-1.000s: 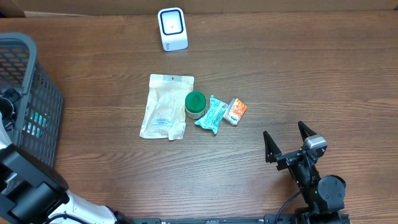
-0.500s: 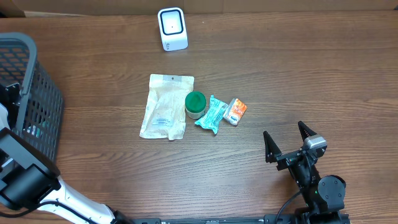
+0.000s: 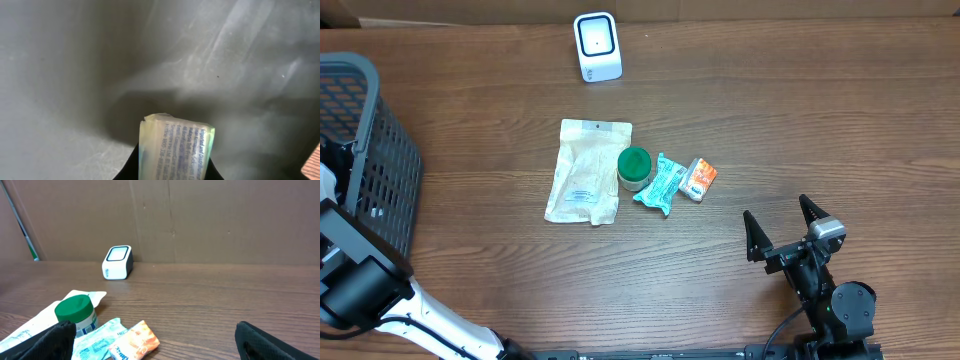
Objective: Scan the item barcode
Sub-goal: 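Carry the teal box over the table and place it right of the orange box, then withdraw the left gripper and move the right gripper toward the teal box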
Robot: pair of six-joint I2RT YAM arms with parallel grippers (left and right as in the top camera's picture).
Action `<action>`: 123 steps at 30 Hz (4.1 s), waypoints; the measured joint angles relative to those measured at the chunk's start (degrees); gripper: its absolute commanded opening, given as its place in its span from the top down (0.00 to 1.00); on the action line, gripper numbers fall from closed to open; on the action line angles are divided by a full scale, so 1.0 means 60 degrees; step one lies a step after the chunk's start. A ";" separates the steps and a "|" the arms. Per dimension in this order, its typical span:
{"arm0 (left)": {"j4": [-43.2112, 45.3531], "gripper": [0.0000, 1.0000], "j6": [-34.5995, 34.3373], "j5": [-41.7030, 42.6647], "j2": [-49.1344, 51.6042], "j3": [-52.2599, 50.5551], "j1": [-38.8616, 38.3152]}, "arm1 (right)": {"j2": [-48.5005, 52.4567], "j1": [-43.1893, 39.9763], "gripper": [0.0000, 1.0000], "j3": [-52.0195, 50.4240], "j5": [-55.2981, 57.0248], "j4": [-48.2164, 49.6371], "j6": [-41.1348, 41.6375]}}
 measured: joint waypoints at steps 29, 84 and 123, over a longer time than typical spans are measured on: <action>-0.5938 0.95 -0.2849 0.2601 -0.3952 0.8531 -0.2994 | 0.0000 0.0000 0.00 0.0000 0.0000 -0.0007 0.0000; -0.3464 0.41 -0.5206 0.3191 0.2830 0.6510 -1.3570 | 0.0000 0.0000 0.00 0.0000 0.0004 -0.0007 0.0000; -0.7901 0.01 -0.2849 0.0597 -0.1712 0.9114 -0.5428 | 0.0000 0.0000 0.00 0.0000 0.0000 0.0004 0.0051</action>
